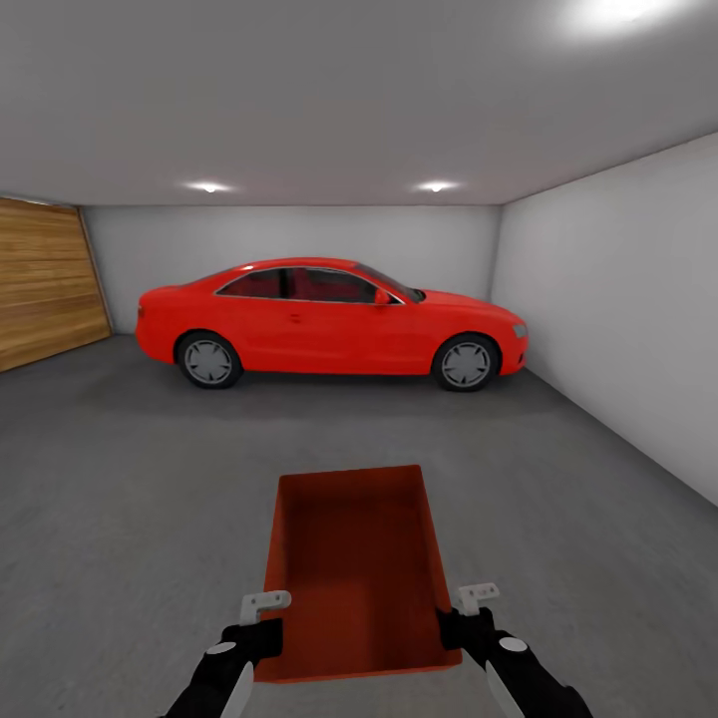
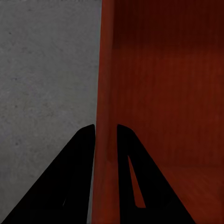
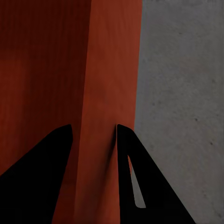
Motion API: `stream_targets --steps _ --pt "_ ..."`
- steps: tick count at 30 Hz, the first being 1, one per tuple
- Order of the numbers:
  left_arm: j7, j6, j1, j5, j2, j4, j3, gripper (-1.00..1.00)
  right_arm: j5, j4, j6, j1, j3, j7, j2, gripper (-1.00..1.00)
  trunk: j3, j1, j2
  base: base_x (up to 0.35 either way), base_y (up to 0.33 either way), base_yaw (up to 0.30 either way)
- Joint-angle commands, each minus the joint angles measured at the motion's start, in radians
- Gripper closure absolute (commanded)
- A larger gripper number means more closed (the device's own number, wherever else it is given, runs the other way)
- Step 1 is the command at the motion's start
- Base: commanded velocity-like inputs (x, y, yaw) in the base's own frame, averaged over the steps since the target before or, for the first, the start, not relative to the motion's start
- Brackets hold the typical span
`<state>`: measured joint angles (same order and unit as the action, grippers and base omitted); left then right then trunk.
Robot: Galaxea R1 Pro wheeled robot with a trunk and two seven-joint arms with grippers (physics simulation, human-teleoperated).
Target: Move the two storage containers from the living room to the garage. In the garage, place one container on the floor and stack the other container on top of it (either order is fine).
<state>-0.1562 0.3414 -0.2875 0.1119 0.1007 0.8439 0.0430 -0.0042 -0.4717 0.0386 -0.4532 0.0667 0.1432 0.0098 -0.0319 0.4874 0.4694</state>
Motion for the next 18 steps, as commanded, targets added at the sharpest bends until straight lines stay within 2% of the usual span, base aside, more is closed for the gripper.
stream_targets --steps 1,8,18 --pt "-0.039 -0.04 0.001 -0.041 -0.018 0.003 0.003 1.0 -0.036 0.001 0.004 -0.001 -0.005 0.058 -0.001 1.0 0.0 0.001 0.001 0.32 0.0 0.0" --pt "-0.039 -0.04 0.001 -0.041 -0.018 0.003 0.003 1.0 -0.036 0.001 0.004 -0.001 -0.005 0.058 -0.001 1.0 0.0 0.001 0.001 0.324 0.0 -0.019" --pt "-0.039 -0.039 0.001 -0.041 -0.018 0.003 0.003 1.0 -0.036 0.001 0.004 -0.001 -0.005 0.058 -0.001 1.0 0.0 0.001 0.001 0.325 0.0 -0.256"
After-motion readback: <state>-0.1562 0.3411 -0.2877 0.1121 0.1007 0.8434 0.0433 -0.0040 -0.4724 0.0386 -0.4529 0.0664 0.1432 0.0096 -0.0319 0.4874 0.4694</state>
